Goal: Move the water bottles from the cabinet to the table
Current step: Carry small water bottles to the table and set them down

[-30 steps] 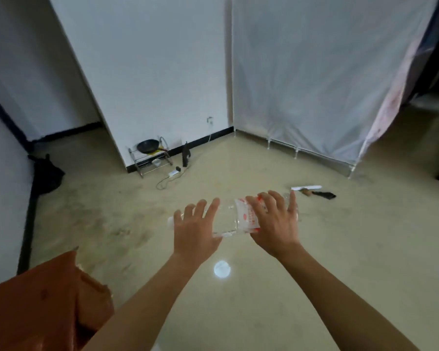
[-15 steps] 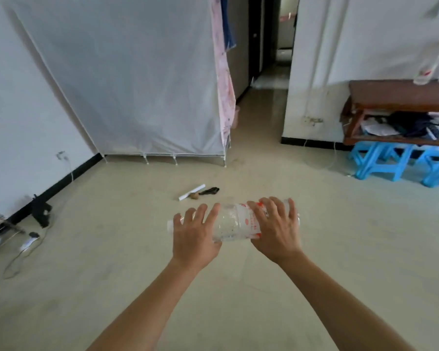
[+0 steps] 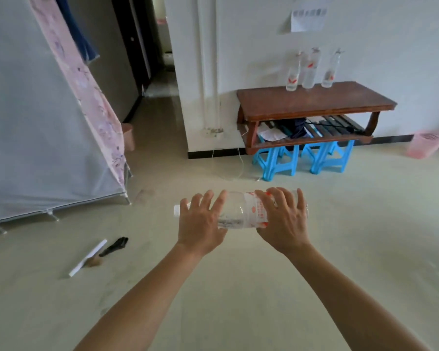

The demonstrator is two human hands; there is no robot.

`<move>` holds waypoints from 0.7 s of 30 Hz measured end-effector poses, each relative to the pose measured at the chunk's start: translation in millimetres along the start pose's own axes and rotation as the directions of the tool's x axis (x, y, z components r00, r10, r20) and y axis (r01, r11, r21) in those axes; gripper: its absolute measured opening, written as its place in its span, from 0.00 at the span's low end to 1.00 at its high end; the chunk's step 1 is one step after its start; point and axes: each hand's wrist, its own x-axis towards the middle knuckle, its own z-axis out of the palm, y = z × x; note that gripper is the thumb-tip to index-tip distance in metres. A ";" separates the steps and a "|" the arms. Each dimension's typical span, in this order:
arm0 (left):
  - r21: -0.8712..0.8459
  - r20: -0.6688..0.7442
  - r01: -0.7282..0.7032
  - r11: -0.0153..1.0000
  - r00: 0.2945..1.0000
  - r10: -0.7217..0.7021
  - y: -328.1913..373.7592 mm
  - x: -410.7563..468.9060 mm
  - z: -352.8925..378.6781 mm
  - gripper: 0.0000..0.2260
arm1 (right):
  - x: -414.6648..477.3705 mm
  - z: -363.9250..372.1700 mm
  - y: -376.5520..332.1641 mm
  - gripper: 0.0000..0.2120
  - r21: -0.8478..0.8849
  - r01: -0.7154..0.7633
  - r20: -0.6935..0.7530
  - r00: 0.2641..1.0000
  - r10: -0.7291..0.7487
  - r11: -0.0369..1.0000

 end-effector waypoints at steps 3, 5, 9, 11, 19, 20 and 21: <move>-0.047 -0.022 -0.112 0.993 0.994 0.111 28.0 82.3 23.9 0.40 | 28.4 9.1 66.4 0.40 -0.056 -0.087 -0.055 0.995 0.083 0.995; -0.055 -0.067 -0.186 0.981 0.981 0.183 48.1 135.3 44.0 0.39 | 46.9 21.1 111.8 0.39 -0.075 -0.129 -0.101 0.987 0.121 0.989; -0.049 -0.107 -0.269 0.962 0.959 0.262 93.9 248.7 96.5 0.38 | 91.0 62.4 215.0 0.39 -0.109 -0.212 -0.155 0.969 0.194 0.971; -0.048 -0.078 -0.266 0.963 0.962 0.262 111.6 295.7 119.9 0.39 | 113.2 84.6 258.8 0.39 -0.101 -0.231 -0.145 0.966 0.215 0.968; 0.030 -0.091 -0.241 0.970 0.966 0.243 129.8 484.8 164.0 0.40 | 263.0 153.3 398.4 0.38 0.000 -0.217 -0.067 0.974 0.217 0.976; 0.036 -0.091 -0.231 0.972 0.968 0.233 127.6 498.9 167.4 0.40 | 277.5 159.2 405.4 0.38 -0.002 -0.205 -0.060 0.977 0.205 0.979; 0.031 -0.091 -0.228 0.973 0.969 0.230 125.3 507.6 171.6 0.40 | 286.4 165.1 410.3 0.39 -0.009 -0.188 -0.064 0.980 0.187 0.982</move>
